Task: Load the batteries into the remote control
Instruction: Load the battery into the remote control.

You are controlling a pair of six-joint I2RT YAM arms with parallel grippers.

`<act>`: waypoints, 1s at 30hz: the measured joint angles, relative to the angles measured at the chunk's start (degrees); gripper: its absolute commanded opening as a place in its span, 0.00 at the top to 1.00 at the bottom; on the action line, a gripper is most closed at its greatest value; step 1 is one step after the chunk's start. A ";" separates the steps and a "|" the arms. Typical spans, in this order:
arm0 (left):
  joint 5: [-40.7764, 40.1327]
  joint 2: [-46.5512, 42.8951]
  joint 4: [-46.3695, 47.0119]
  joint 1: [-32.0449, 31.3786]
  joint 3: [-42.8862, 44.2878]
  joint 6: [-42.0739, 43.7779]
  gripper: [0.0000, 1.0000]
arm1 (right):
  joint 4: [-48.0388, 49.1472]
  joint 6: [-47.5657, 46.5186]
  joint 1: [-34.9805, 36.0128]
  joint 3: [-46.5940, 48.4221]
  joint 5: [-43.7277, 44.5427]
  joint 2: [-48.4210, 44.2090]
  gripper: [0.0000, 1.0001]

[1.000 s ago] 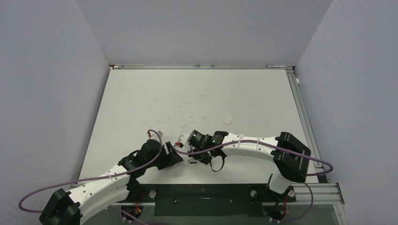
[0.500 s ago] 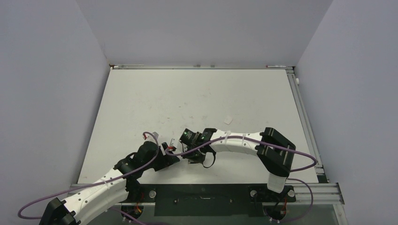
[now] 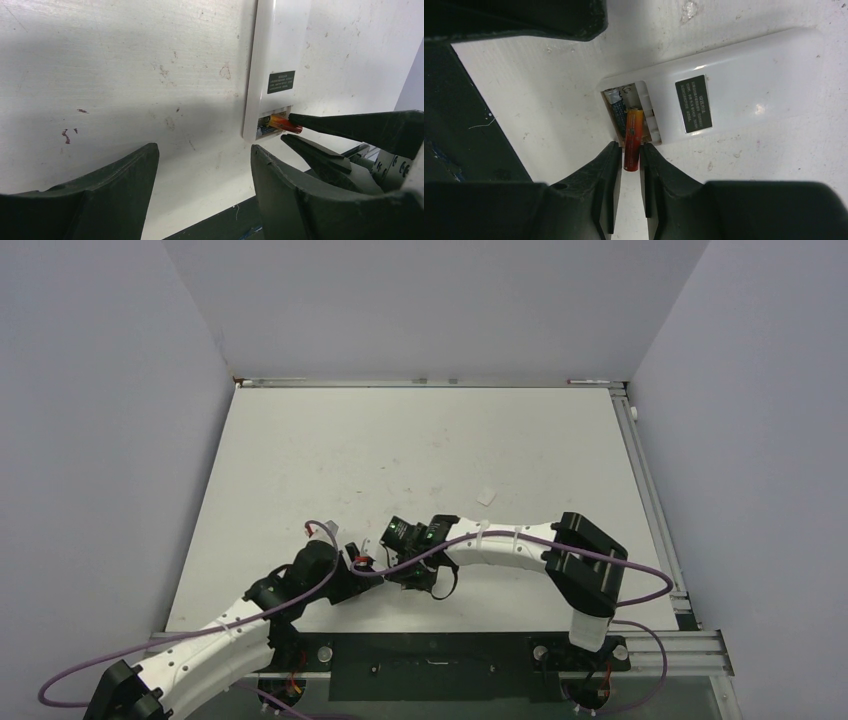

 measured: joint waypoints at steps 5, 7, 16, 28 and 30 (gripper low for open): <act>0.42 0.72 0.94 0.00 0.00 0.00 0.35 | 0.00 -0.15 0.37 0.09 0.20 0.00 0.75; 0.59 0.98 1.31 0.00 -0.02 0.00 0.35 | 0.00 -0.09 0.42 0.28 0.66 0.00 0.75; 2.14 3.39 4.09 0.00 -0.02 0.04 0.34 | 1.79 4.22 0.42 0.31 7.43 -4.13 0.74; 3.91 9.68 7.17 0.02 1.97 1.44 0.34 | 9.14 18.10 -0.26 -10.45 22.40 -21.49 0.74; 4.15 11.02 7.61 0.00 2.60 1.95 0.34 | 10.27 20.72 -1.14 -12.02 24.50 -23.61 0.67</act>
